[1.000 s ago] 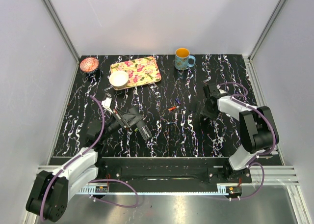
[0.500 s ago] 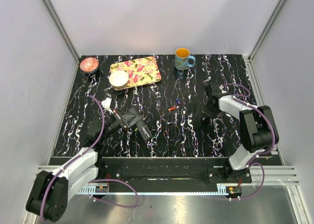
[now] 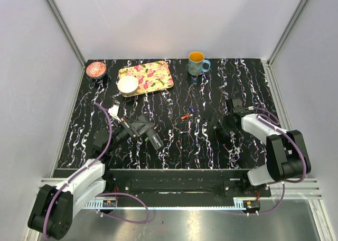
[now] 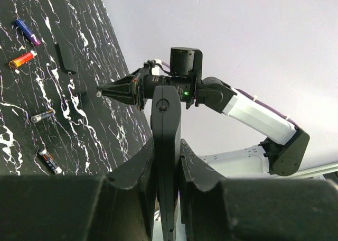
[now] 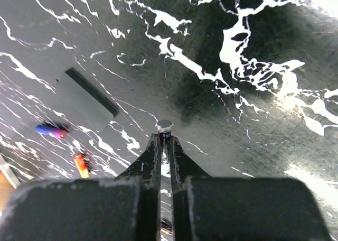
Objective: Load the batteries into the remote control
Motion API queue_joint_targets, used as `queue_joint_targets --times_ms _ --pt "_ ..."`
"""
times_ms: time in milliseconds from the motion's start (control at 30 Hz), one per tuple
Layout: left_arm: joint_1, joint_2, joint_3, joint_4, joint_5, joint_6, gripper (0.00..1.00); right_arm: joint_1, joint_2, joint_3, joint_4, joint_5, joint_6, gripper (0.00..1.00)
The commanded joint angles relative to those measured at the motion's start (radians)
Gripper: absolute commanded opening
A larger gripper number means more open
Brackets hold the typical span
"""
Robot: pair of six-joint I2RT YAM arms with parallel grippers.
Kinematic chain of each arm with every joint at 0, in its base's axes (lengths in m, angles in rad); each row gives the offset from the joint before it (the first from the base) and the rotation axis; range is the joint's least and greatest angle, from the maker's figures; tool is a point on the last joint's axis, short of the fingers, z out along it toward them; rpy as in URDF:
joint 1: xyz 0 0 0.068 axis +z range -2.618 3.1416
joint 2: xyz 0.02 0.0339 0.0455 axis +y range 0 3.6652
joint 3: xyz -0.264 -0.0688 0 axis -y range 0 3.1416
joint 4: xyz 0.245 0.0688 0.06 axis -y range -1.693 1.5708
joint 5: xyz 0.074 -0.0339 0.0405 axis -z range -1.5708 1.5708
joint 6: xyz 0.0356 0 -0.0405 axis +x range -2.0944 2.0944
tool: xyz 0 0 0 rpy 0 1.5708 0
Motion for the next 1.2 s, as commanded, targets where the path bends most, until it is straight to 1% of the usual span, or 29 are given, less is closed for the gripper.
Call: queue_joint_targets --times_ms 0,133,233,300,400,433,533,567,667,767,800,867,933,1000,1033,1100,1133,1167 --pt "-0.001 -0.017 0.012 0.026 -0.044 -0.017 0.0 0.005 -0.056 0.036 -0.079 0.12 0.192 0.0" --pt "-0.001 -0.012 0.005 0.002 -0.073 -0.019 0.0 0.005 -0.059 0.027 -0.135 0.214 0.243 0.0" --pt "-0.003 -0.005 0.002 0.002 -0.089 -0.022 0.0 0.005 -0.027 0.038 -0.168 0.243 0.281 0.0" --pt "-0.003 -0.003 0.004 -0.003 -0.092 -0.022 0.0 0.005 0.007 0.039 -0.167 0.238 0.311 0.0" --pt "-0.004 -0.006 0.004 0.003 -0.087 -0.02 0.0 0.003 0.044 0.058 -0.165 0.225 0.324 0.04" --pt "-0.004 -0.008 0.002 0.008 -0.087 -0.019 0.0 0.003 0.052 0.068 -0.164 0.221 0.324 0.11" --pt "-0.007 -0.011 -0.001 0.008 -0.083 -0.02 0.0 0.003 0.069 0.084 -0.165 0.215 0.301 0.25" --pt "-0.009 -0.011 -0.002 0.008 -0.086 -0.019 0.0 0.005 0.069 0.084 -0.164 0.214 0.294 0.31" --pt "-0.01 -0.011 -0.001 -0.006 -0.087 -0.017 0.0 0.003 0.07 0.087 -0.167 0.212 0.262 0.39" --pt "-0.012 -0.009 0.004 -0.017 -0.087 -0.014 0.0 0.003 0.064 0.089 -0.173 0.199 0.222 0.45" --pt "-0.012 -0.009 0.005 -0.018 -0.086 -0.014 0.0 0.003 0.061 0.095 -0.181 0.192 0.208 0.5" --pt "-0.012 -0.009 0.008 -0.027 -0.081 -0.008 0.0 0.005 0.04 0.108 -0.207 0.168 0.15 0.56" --pt "-0.013 -0.008 0.022 -0.055 -0.075 -0.002 0.0 0.008 0.015 0.13 -0.231 0.142 0.067 0.68" --pt "-0.016 -0.008 0.035 -0.087 -0.069 0.015 0.0 0.009 -0.025 0.15 -0.243 0.125 -0.005 0.73" --pt "-0.016 -0.008 0.036 -0.09 -0.067 0.017 0.0 0.009 -0.036 0.153 -0.254 0.113 -0.089 0.81" --pt "-0.02 -0.011 0.038 -0.093 -0.067 0.018 0.0 0.009 -0.06 0.177 -0.251 0.09 -0.215 0.81" --pt "-0.02 -0.011 0.038 -0.093 -0.067 0.021 0.0 0.011 -0.063 0.182 -0.233 0.059 -0.369 0.81" --pt "-0.021 -0.012 0.036 -0.093 -0.069 0.021 0.0 0.012 -0.062 0.185 -0.224 0.042 -0.446 0.81"
